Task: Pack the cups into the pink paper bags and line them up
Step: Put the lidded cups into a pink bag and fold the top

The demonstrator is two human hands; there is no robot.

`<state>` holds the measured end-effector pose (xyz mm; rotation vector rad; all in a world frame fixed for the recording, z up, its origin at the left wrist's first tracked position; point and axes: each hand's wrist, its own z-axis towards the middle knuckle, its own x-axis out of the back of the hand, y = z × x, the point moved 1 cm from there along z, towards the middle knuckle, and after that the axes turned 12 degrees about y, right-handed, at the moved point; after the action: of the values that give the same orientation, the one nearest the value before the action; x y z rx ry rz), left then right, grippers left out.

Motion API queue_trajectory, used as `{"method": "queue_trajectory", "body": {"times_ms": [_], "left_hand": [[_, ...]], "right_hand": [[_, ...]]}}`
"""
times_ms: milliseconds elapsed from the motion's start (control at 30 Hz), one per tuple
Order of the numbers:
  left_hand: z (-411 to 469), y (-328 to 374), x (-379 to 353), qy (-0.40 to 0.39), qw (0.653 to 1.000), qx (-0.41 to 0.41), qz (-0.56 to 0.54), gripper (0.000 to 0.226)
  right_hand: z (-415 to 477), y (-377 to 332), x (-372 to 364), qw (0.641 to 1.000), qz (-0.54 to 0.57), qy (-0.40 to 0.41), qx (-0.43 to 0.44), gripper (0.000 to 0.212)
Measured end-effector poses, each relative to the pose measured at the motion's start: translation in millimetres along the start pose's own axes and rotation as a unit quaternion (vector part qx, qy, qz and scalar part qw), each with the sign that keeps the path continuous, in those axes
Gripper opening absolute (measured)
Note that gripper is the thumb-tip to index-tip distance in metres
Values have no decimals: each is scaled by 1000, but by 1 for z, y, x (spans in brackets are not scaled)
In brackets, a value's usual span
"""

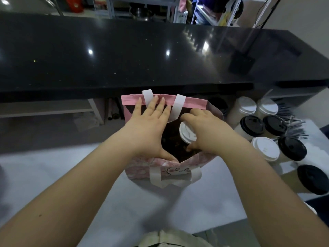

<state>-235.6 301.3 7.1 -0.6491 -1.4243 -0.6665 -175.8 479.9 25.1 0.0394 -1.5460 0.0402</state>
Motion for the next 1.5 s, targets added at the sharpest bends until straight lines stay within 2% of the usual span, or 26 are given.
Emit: {"method": "queue_trajectory", "body": {"times_ms": [67, 367, 567, 867, 1033, 1267, 1500], "left_hand": [[-2, 5, -2, 6, 1000, -6, 3, 144], [-5, 12, -6, 16, 1000, 2, 6, 144], [-8, 7, -4, 16, 1000, 20, 14, 147], [-15, 8, -7, 24, 999, 26, 14, 146], [-17, 12, -7, 34, 999, 16, 21, 148], [-24, 19, -7, 48, 999, 5, 18, 146], [-32, 17, -8, 49, 999, 1, 23, 142]], "right_hand": [[2, 10, -7, 999, 26, -24, -30, 89], [0, -3, -44, 997, 64, -5, 30, 88], [-18, 1, -55, 994, 102, -26, 6, 85], [-24, -7, -63, 998, 56, 2, -7, 83], [-25, -6, -66, 997, 74, -25, -12, 82], [-27, -11, -85, 993, 63, -91, -32, 95], [-27, -4, -104, 994, 73, -75, -30, 89]]}}
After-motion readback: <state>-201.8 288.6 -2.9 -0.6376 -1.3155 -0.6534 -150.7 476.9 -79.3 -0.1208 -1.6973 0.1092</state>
